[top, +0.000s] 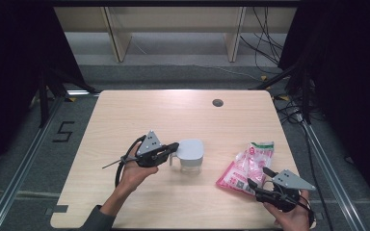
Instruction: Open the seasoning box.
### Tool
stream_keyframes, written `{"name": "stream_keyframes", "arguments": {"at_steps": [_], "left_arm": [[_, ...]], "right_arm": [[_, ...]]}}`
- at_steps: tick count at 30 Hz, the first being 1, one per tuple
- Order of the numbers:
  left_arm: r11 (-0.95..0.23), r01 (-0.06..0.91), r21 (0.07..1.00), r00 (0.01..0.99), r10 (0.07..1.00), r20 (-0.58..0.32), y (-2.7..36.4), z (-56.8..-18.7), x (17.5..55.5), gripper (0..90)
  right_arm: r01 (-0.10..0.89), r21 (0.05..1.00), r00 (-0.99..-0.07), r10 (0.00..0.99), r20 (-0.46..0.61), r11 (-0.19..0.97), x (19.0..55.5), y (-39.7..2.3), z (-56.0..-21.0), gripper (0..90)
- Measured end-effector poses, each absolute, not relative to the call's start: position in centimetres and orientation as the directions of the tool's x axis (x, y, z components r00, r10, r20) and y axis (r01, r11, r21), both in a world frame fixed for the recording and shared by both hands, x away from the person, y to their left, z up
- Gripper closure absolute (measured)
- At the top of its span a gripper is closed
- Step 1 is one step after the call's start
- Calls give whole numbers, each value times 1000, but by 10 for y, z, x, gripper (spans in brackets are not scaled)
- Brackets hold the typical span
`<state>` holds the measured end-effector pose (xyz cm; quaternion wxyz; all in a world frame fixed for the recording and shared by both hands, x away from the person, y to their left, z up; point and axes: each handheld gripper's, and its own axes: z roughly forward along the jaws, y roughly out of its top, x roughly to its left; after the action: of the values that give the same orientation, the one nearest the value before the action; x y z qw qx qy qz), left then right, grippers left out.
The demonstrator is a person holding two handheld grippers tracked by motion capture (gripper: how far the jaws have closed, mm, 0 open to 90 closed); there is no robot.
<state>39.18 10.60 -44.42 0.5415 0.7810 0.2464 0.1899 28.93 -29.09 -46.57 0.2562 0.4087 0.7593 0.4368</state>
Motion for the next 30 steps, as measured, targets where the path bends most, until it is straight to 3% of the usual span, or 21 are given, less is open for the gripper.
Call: {"name": "stream_keyframes", "arguments": {"at_steps": [10,14,30], "left_arm": [[-283,187,941,800,600,22,106,-445,390,892],[-282,183,942,800,600,24,106,-445,390,892],[-274,183,944,800,599,19,107,-446,390,892]], "right_arm": [[308,893,-618,783,-76,329,301,-264,-455,454],[275,903,-656,751,-76,331,314,-244,-450,566],[255,908,-735,676,-40,332,349,-209,-452,829]]}}
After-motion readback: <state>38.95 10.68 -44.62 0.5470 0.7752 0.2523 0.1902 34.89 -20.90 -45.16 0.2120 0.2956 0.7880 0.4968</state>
